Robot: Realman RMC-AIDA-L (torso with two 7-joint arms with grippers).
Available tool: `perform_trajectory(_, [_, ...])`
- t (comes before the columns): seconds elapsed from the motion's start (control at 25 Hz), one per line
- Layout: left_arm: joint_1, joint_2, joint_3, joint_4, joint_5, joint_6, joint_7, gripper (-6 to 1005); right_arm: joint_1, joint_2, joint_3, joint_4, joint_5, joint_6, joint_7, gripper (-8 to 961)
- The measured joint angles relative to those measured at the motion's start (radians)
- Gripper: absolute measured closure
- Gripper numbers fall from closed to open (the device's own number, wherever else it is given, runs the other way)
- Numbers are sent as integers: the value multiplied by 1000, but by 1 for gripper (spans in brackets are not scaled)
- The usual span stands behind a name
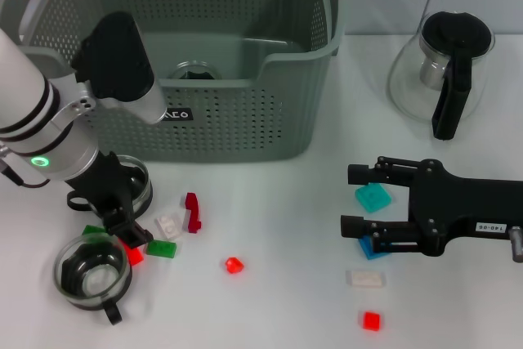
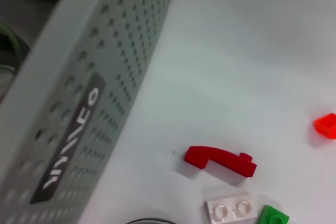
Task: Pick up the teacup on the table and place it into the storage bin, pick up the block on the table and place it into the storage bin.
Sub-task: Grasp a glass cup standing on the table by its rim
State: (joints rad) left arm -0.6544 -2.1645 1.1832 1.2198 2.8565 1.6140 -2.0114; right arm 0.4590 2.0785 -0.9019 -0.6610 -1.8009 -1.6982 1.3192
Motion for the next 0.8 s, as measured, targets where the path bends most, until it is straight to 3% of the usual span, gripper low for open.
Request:
perform_trajectory(0.48, [8,9,30,-13,1,-21,-27,250,0,-4,0,0,0,1,19,117])
perform_trajectory(0.8, [10,5,47,1,1,72,-49,252,-1,-6,0,0,1,-1,22,118])
